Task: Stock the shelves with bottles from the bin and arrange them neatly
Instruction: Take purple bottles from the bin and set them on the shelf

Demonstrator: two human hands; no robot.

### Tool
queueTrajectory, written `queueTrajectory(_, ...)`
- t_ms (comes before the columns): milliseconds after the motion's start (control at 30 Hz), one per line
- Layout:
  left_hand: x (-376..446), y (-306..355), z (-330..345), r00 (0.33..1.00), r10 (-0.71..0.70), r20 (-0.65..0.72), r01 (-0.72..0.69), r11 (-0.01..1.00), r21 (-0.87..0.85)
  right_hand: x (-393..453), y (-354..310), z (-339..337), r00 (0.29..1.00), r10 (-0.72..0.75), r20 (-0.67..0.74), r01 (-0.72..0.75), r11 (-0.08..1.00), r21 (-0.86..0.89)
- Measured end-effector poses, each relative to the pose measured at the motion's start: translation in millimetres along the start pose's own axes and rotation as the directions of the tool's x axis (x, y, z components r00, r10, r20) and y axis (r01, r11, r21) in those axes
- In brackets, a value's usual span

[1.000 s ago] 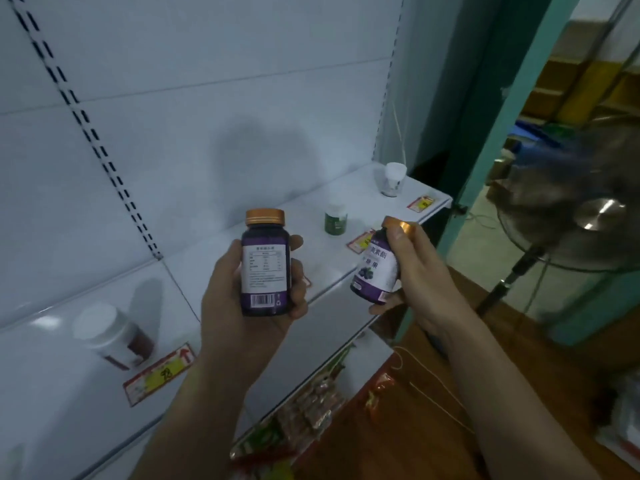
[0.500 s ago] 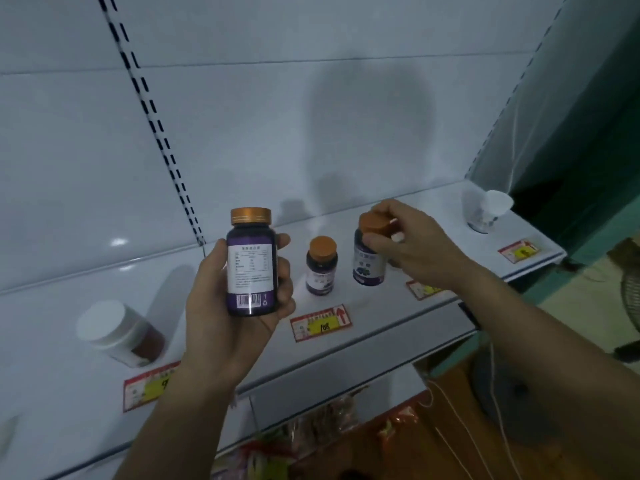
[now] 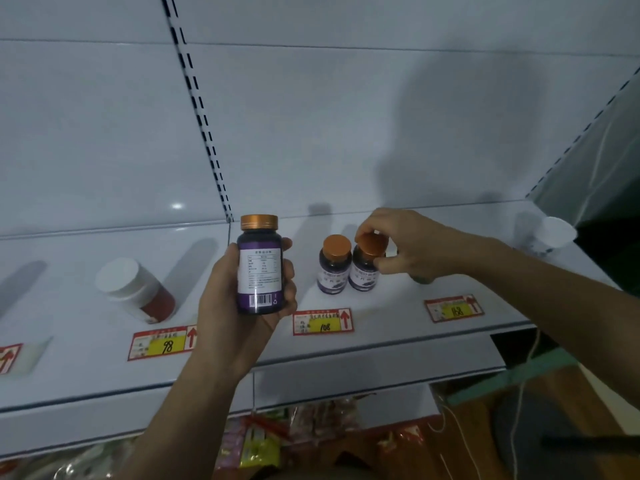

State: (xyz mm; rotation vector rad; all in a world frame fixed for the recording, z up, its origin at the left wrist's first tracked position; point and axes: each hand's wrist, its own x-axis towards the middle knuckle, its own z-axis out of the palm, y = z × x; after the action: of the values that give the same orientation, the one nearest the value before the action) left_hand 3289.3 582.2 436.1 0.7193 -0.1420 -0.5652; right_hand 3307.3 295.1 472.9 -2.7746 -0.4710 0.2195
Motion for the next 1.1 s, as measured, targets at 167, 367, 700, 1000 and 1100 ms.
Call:
queueTrajectory(167,-1.9,-6.4,-6.7,0.998,0.048,-0.050,-0.046,0.997,0.057,3.7,3.2,2.7,0.999,-0.037,-0.006,0.037,0.999,0.024)
queueTrajectory(367,0.4,-10.2,-12.7,0.991,0.072,-0.115,-0.063,0.995,0.078,8.3,1.1,6.4,0.999,-0.048,-0.023,0.048,0.998,0.035)
queueTrajectory(700,7.5,-11.4,-32.7,0.979,0.181,-0.090,-0.109,0.849,0.517,2.7,4.5,14.6,0.995,0.073,-0.067,-0.060,0.981,0.187)
queueTrajectory(1000,34.2,-8.3,-51.2,0.986,0.169,0.014,-0.095,0.480,0.872,-14.5,1.1,16.0,0.935,0.132,-0.330,-0.031,0.955,0.296)
queueTrajectory(1100,39.4,-9.2,-51.1,0.983,0.182,-0.015,-0.069,0.444,0.893,-19.7,3.1,15.2,0.921,0.152,-0.359,-0.034,0.948,0.315)
